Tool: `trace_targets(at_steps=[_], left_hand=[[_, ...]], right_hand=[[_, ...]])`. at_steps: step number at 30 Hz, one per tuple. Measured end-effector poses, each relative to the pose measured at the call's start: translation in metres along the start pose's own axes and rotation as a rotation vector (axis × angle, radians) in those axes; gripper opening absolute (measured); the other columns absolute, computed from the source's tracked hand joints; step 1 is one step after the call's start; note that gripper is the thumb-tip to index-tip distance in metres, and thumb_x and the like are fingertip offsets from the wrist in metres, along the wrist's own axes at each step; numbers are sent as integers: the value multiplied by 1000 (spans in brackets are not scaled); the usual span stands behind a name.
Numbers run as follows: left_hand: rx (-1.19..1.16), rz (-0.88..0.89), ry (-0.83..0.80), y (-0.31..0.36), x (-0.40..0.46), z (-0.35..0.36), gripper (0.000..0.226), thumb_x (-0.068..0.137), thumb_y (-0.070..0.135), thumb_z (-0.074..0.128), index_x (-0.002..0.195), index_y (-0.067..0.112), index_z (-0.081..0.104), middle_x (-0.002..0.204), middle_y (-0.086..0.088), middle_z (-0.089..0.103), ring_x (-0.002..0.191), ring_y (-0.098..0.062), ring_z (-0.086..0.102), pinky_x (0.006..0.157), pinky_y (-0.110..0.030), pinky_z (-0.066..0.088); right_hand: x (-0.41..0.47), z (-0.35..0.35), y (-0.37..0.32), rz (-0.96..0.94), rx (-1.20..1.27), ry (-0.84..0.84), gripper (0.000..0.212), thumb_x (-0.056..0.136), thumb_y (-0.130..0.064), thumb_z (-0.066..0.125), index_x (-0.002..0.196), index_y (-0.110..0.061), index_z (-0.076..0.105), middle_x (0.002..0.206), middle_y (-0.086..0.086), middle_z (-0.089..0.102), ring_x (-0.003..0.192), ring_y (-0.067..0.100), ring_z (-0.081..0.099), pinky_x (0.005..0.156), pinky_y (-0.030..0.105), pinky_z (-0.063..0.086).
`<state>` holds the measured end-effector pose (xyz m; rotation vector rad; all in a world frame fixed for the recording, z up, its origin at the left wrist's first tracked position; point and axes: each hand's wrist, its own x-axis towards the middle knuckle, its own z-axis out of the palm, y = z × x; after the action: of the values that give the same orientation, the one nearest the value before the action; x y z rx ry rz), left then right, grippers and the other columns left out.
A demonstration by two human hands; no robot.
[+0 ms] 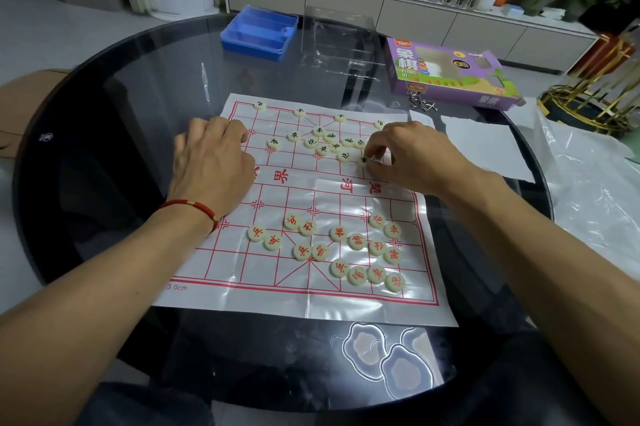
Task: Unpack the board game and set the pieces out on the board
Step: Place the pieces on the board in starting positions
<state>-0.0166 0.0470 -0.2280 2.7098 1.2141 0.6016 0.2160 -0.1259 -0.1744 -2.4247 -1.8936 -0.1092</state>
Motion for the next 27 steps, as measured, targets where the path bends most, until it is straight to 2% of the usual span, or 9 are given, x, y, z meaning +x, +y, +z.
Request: trace_targets(at_steps=[6, 10, 13, 16, 18, 21, 24, 27], left_hand=[[-12, -2, -6, 0, 0, -1, 29, 98, 24, 51, 124, 16, 57, 127, -7, 57, 118, -29, 47, 102, -48, 39], [-7, 3, -4, 0, 0, 0, 27, 97, 24, 51, 123, 16, 57, 125, -7, 58, 116, -28, 47, 101, -48, 39], [-8, 4, 0, 0, 0, -1, 27, 97, 24, 51, 122, 15, 57, 124, -7, 58, 114, -28, 48, 100, -48, 40], [-7, 4, -1, -1, 0, -1, 27, 97, 24, 51, 122, 16, 57, 124, -6, 58, 115, -28, 48, 100, -47, 40], [-2, 2, -1, -1, 0, -1, 28, 97, 24, 51, 123, 16, 57, 124, -6, 58, 115, -27, 48, 100, -47, 39], [-7, 1, -1, -1, 0, -1, 28, 97, 24, 51, 123, 17, 57, 125, -5, 58, 116, -27, 47, 101, -46, 39], [3, -2, -10, 0, -1, -1, 29, 98, 25, 49, 125, 17, 56, 128, -5, 57, 118, -27, 46, 102, -45, 38], [0, -4, -10, 0, -1, -1, 29, 98, 24, 48, 125, 17, 56, 128, -4, 56, 119, -26, 46, 103, -45, 37]], right_hand=[[-1, -3, -2, 19, -21, -5, 29, 92, -39, 70, 115, -21, 72, 110, 0, 72, 89, 20, 66, 73, 39, 59], [7, -6, -4, 43, -48, 81, 27, 95, -32, 68, 116, -17, 72, 110, 2, 72, 88, 21, 67, 70, 34, 56], [20, -4, -7, 69, -91, 58, 33, 95, -36, 68, 121, -16, 70, 110, 5, 72, 92, 26, 68, 68, 31, 50], [31, -1, -10, 95, -144, 27, 31, 96, -40, 67, 111, -14, 73, 106, 8, 71, 87, 29, 69, 68, 37, 56], [34, -1, -13, 95, -145, 1, 26, 95, -37, 68, 105, -13, 74, 103, 8, 71, 85, 30, 69, 70, 40, 59], [37, -4, -10, 104, -134, -16, 22, 93, -29, 72, 109, -15, 73, 105, 9, 72, 88, 30, 71, 75, 46, 61], [46, -9, -7, 64, -94, 29, 23, 93, -20, 72, 115, -14, 72, 107, 9, 74, 94, 29, 72, 78, 46, 62], [71, -12, -13, -3, -16, 88, 23, 89, -13, 75, 112, -16, 73, 107, 6, 75, 96, 26, 73, 80, 46, 62]])
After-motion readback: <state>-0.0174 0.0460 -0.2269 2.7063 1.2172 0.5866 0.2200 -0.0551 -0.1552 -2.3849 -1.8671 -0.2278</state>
